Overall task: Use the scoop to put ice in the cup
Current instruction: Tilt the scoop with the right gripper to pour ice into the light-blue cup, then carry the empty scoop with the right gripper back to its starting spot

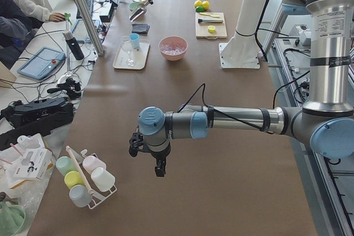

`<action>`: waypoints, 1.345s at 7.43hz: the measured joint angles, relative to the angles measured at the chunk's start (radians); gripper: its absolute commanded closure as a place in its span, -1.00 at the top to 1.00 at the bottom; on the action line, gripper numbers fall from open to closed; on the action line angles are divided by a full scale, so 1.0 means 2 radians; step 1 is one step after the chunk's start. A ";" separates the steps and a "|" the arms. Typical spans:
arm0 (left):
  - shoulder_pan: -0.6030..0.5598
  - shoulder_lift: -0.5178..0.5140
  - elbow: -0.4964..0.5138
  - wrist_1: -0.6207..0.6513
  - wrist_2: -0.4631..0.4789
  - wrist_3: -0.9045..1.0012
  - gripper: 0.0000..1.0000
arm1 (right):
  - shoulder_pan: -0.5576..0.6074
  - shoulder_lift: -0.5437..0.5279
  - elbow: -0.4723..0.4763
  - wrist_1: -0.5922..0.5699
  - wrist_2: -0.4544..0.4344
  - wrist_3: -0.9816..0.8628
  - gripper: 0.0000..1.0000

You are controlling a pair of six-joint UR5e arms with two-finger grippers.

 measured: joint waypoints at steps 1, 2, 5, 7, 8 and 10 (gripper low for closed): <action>0.000 0.000 0.000 0.000 0.000 0.000 0.96 | 0.007 -0.042 0.063 -0.008 0.001 0.022 -1.00; 0.000 0.000 -0.001 -0.001 0.000 -0.001 0.96 | 0.010 -0.095 0.134 -0.009 0.002 0.063 -1.00; 0.000 0.000 -0.004 -0.002 0.000 -0.002 0.96 | 0.013 -0.232 0.269 0.015 0.003 0.149 -1.00; 0.000 -0.002 -0.005 -0.003 0.000 -0.003 0.96 | 0.014 -0.297 0.289 0.071 0.003 0.190 -1.00; 0.000 -0.002 -0.005 -0.004 0.000 -0.003 0.96 | 0.015 -0.324 0.293 0.097 0.004 0.204 -1.00; 0.000 -0.003 -0.004 -0.004 -0.001 -0.002 0.96 | 0.014 -0.366 0.288 0.148 0.004 0.230 -1.00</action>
